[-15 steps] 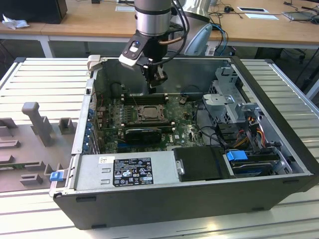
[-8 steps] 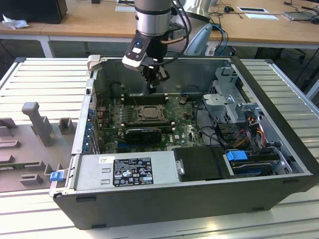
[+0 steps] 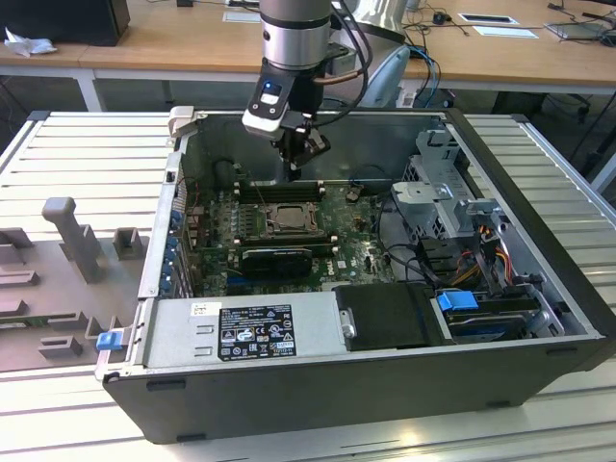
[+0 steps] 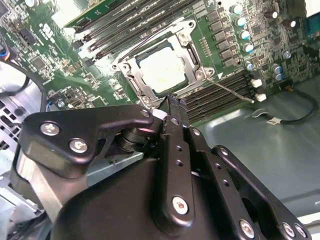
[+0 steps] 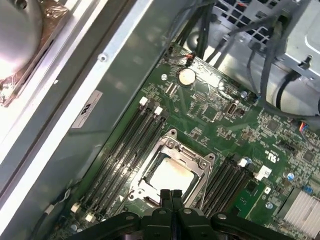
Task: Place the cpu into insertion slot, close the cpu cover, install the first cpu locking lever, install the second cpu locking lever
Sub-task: 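Install the first cpu locking lever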
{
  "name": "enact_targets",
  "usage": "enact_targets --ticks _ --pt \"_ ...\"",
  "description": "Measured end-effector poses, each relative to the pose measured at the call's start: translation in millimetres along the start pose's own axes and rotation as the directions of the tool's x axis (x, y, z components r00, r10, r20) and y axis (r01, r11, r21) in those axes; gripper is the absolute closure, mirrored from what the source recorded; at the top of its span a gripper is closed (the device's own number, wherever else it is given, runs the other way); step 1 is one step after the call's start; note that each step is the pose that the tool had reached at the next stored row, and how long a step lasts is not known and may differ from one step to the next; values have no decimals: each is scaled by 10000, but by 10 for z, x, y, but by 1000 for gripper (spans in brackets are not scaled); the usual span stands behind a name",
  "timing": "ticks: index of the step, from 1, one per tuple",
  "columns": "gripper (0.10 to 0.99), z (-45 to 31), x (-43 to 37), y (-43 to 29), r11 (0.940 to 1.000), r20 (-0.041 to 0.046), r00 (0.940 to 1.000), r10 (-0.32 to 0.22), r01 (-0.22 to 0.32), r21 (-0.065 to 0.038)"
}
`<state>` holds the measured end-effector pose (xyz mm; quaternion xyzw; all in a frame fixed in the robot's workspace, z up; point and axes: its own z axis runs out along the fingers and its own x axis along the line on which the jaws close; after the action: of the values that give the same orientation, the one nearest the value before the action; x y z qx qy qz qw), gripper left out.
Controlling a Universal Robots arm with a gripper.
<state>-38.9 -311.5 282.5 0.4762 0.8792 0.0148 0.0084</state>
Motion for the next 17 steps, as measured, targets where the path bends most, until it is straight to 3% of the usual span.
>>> enact_targets --ticks 4,9,12,17 --pt "980 0 0 0 9986 -18 9986 -535 535 -1" --pt "980 0 0 0 9885 -52 9884 -1515 1515 -6" --pt "980 2 0 0 9694 -83 9694 -2455 2455 -12" --pt "980 2 0 0 9467 -110 9467 -3220 3220 -21"
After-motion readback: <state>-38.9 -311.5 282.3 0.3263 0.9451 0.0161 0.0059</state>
